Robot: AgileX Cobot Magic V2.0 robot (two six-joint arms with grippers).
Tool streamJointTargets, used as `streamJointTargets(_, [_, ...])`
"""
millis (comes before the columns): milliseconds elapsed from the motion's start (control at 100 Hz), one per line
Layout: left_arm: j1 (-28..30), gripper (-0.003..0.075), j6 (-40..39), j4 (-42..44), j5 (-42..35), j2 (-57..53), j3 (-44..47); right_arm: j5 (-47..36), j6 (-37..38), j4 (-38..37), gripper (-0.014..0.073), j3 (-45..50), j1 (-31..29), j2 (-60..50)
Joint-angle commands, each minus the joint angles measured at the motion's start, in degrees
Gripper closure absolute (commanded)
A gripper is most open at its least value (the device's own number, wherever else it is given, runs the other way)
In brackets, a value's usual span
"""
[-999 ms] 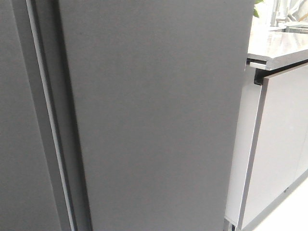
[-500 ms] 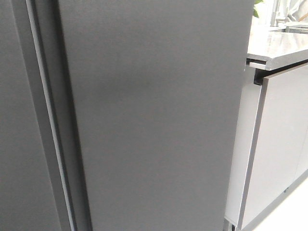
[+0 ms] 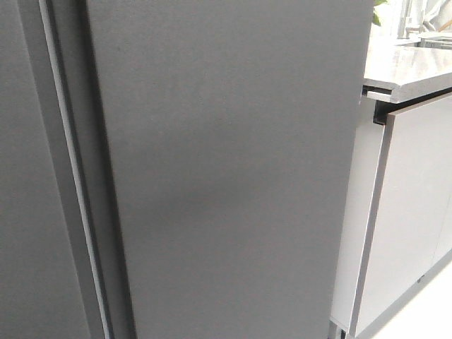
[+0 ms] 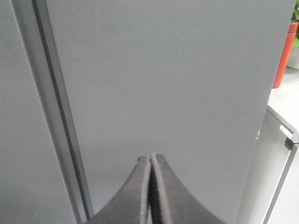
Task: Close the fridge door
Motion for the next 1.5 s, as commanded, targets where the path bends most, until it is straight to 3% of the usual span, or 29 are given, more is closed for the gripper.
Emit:
streamJointTargets(0, [-0.4,0.074,-0.2,-0.2,-4.2,-0.6,2.0,-3.9,0.1,-1.1,0.0638,-1.2,-0.4,0.4])
streamJointTargets(280, [-0.4,0.074,-0.2,-0.2,-4.2,-0.6,2.0,-3.9,0.1,-1.1,0.0638,-1.2,-0.4,0.4])
streamJointTargets(500, [-0.4,0.074,-0.2,-0.2,-4.2,-0.6,2.0,-3.4,0.0,-6.5,0.0638,-0.7,-0.4,0.2])
streamJointTargets(640, [-0.4,0.074,-0.2,-0.2,-4.2,-0.6,2.0,-5.5,0.0,-7.2,0.0638,2.0,-4.0,-1.2])
streamJointTargets(899, [-0.4,0.074,-0.2,-0.2,-4.2,-0.6,2.0,-18.8,0.1,-6.2,0.0638,18.5,-19.3,-9.1])
streamJointTargets(1249, [-0.4,0.074,-0.2,-0.2,-4.2,-0.6,2.0,-31.2,0.1,-2.9,0.0638,39.4,-26.4,-18.4])
streamJointTargets(1489, [-0.4,0.074,-0.2,-0.2,-4.2,-0.6,2.0,-34.1,0.1,1.8,0.0638,46.8,-31.7,-21.2])
